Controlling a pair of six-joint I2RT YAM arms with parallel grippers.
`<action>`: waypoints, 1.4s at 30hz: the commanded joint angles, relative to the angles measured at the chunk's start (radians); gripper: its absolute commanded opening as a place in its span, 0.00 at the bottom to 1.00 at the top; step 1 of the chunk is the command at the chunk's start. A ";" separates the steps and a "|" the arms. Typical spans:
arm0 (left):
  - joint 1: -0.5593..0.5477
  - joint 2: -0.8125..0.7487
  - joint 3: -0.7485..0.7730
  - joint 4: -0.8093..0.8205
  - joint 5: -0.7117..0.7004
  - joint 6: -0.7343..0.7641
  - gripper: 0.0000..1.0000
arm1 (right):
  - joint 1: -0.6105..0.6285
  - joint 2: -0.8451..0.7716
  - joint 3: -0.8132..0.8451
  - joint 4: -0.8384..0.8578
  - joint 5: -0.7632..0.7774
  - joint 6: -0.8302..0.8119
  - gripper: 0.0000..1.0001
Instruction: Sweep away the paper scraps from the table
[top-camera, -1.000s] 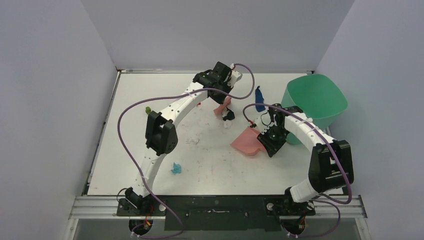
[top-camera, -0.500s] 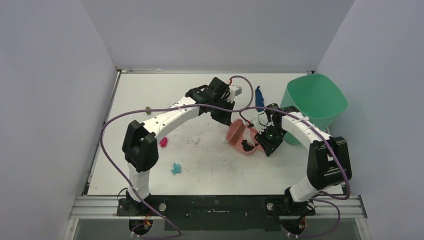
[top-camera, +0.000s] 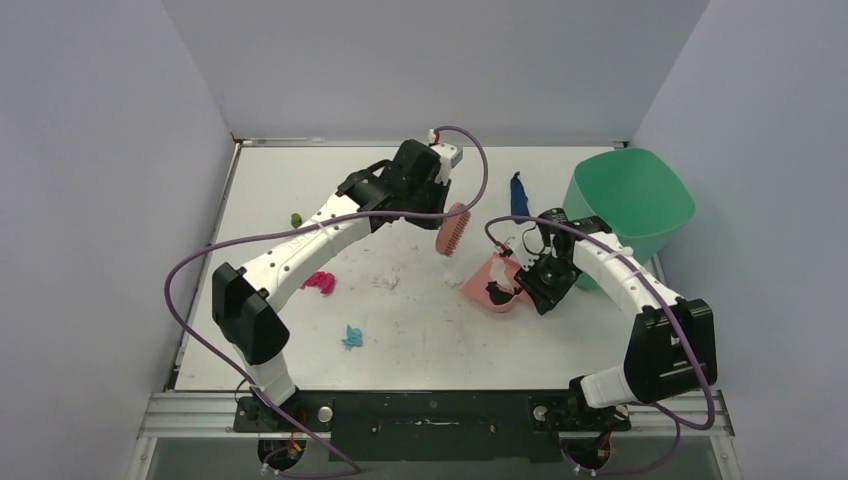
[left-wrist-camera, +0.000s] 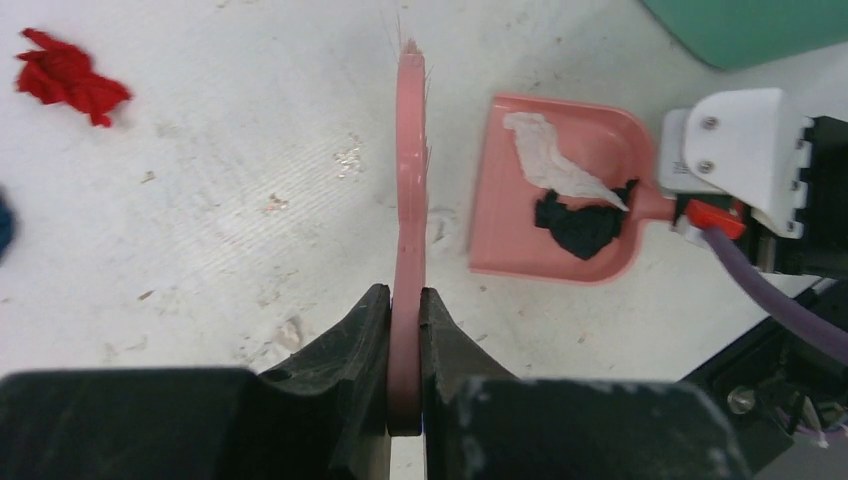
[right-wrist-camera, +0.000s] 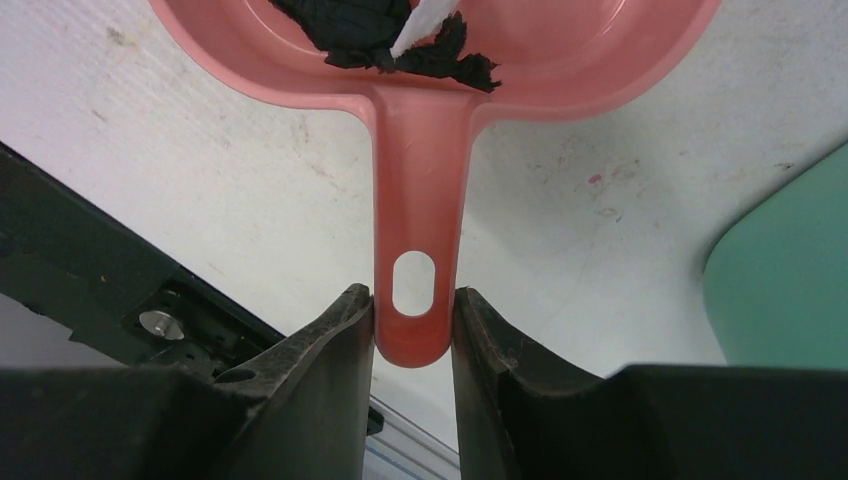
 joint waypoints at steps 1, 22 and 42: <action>0.009 -0.014 0.082 -0.155 -0.210 0.058 0.00 | -0.004 -0.077 -0.012 -0.080 0.026 -0.054 0.05; -0.002 0.168 0.037 -0.023 0.213 -0.028 0.00 | 0.049 0.009 -0.053 -0.020 0.038 -0.028 0.05; 0.069 0.218 0.346 0.028 0.070 -0.094 0.00 | -0.042 -0.157 -0.132 -0.059 0.034 -0.072 0.05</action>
